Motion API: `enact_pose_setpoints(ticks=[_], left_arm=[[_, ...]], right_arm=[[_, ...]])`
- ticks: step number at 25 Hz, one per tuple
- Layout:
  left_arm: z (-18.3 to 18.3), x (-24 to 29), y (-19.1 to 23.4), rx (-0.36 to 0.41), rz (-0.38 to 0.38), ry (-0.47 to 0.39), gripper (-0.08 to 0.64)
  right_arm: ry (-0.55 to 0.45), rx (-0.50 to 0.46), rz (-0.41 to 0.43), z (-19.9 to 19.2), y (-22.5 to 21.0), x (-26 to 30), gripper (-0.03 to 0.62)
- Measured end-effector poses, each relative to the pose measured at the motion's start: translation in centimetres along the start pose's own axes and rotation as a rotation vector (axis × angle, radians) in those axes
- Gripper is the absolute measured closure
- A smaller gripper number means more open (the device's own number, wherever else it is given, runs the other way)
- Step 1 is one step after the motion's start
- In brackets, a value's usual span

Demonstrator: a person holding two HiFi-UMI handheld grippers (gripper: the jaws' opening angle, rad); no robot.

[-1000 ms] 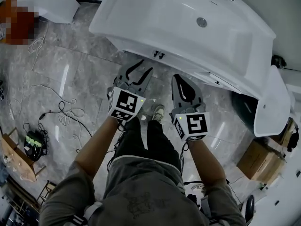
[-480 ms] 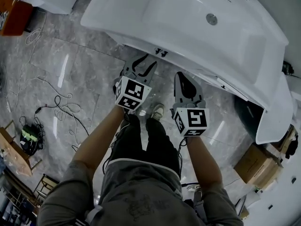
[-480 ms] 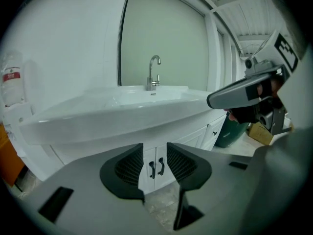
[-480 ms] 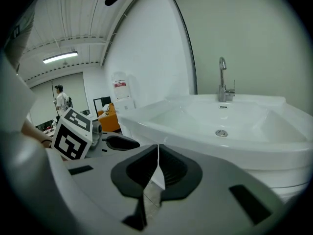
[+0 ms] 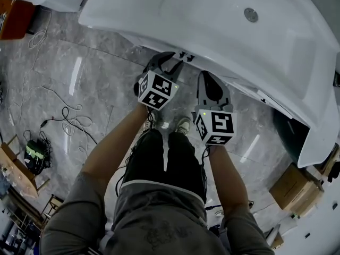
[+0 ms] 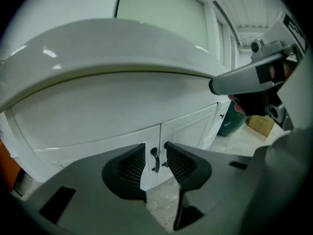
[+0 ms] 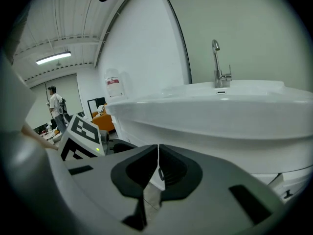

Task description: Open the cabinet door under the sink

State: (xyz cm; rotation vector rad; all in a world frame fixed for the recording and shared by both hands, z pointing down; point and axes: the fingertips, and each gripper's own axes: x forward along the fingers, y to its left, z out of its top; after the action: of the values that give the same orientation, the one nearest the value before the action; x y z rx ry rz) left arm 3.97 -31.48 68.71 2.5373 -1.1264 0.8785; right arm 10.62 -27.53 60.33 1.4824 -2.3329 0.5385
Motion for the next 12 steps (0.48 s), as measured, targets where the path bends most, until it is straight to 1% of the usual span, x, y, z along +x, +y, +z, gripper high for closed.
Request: enact_pose_setpoints(ticks=[3,6,10,12], left_arm=[[-1.5,2.0,0.1,0.000,0.000,0.038,0.420],[-3.1,3.7,0.2,-0.034,0.004,0.084,0.422],[-3.8,5.2,0.0,-0.065,-0.001,0.093,0.428],[-3.9,6.0,-0.1,-0.063,-0.004,0.092,0.459]], right_arm=[[0.007,0.003,-0.003,-1.1,-0.4,0.9,0.563],[0.028,0.005,0.004,-2.5,-0.8,1.6,0.563],[0.051,0.009,0.003,-4.0,-1.6,2.2,0.563],[0.053,0.013,0.002,-4.4,-2.1,2.4,0.563]])
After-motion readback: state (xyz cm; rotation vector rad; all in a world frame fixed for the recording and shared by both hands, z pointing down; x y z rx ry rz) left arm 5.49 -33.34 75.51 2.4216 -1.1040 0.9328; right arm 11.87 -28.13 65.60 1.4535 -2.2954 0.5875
